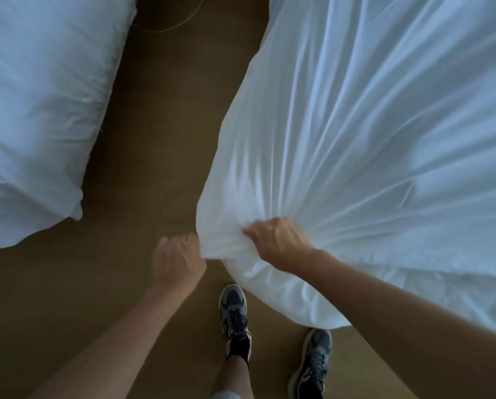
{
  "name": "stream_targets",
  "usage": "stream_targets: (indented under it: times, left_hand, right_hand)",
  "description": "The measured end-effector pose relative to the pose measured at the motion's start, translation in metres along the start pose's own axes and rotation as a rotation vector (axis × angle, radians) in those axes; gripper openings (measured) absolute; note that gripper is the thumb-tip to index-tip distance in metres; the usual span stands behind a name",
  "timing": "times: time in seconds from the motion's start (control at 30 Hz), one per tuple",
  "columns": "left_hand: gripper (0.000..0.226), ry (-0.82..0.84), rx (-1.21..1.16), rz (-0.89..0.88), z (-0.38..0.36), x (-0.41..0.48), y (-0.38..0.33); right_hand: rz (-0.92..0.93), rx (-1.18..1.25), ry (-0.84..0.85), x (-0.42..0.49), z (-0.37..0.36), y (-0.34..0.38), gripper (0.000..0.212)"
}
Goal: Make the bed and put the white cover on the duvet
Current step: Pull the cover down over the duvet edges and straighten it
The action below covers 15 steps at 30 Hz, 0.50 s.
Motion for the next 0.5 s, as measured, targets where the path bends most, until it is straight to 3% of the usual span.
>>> stream_targets:
  times: [0.07, 0.17, 0.2, 0.27, 0.37, 0.43, 0.5]
  left_hand:
    - [0.018, 0.130, 0.004, -0.114, -0.007, -0.031, -0.018]
    - [0.011, 0.378, -0.134, -0.269, -0.002, -0.022, -0.030]
    - [0.031, 0.465, -0.164, -0.279, 0.006, -0.007, -0.029]
    - [0.059, 0.488, -0.418, -0.175, 0.033, 0.037, -0.022]
    - [0.066, 0.320, -0.993, 0.098, 0.071, 0.110, -0.020]
    - [0.088, 0.446, -1.126, 0.172, 0.070, 0.131, -0.041]
    - [0.084, 0.632, -1.113, 0.182, 0.053, 0.125, -0.065]
  right_hand:
    - [0.013, -0.125, 0.233, -0.020, -0.019, -0.007, 0.037]
    - [-0.011, -0.149, 0.218, -0.023, -0.015, -0.013, 0.038]
    - [-0.040, -0.129, 0.196, -0.022, -0.012, -0.014, 0.038]
    - [-0.041, -0.078, 0.162, -0.021, -0.011, -0.014, 0.038]
    - [-0.064, 0.041, 0.107, -0.025, -0.007, -0.015, 0.039]
    - [-0.092, 0.143, 0.052, -0.028, -0.003, -0.017, 0.044]
    - [-0.137, 0.227, 0.002, -0.030, 0.001, -0.019, 0.047]
Point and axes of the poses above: each hand's wrist, its own x-axis towards the middle knuckle, its own z-axis out of the back of the hand, y = z × x, the point moved 5 cm from there along x, towards the middle knuckle, and after that the axes turned 1 degree about z, right-handed, at the moved point
